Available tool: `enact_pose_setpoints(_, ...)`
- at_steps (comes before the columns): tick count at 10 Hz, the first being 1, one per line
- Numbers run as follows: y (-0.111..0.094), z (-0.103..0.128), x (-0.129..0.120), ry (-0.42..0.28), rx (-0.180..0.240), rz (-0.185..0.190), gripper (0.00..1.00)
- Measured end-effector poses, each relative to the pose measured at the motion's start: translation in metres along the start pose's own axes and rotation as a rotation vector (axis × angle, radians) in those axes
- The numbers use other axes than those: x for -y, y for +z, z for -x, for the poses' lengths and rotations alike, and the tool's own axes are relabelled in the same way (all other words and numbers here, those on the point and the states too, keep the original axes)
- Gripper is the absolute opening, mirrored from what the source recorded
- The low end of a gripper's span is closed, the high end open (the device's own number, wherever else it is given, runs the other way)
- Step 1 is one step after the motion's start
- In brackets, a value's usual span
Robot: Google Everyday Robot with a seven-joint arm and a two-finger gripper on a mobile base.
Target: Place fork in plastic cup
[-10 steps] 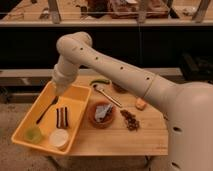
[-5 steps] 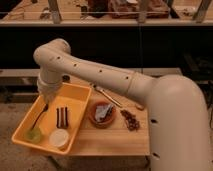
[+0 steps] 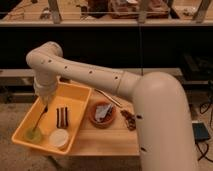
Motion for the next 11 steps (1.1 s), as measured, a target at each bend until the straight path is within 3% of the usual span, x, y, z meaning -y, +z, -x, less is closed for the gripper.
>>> enact_pose_setpoints(11, 0.029, -0.002, 0.015, 0.007, 0.048, 0.048, 0.0)
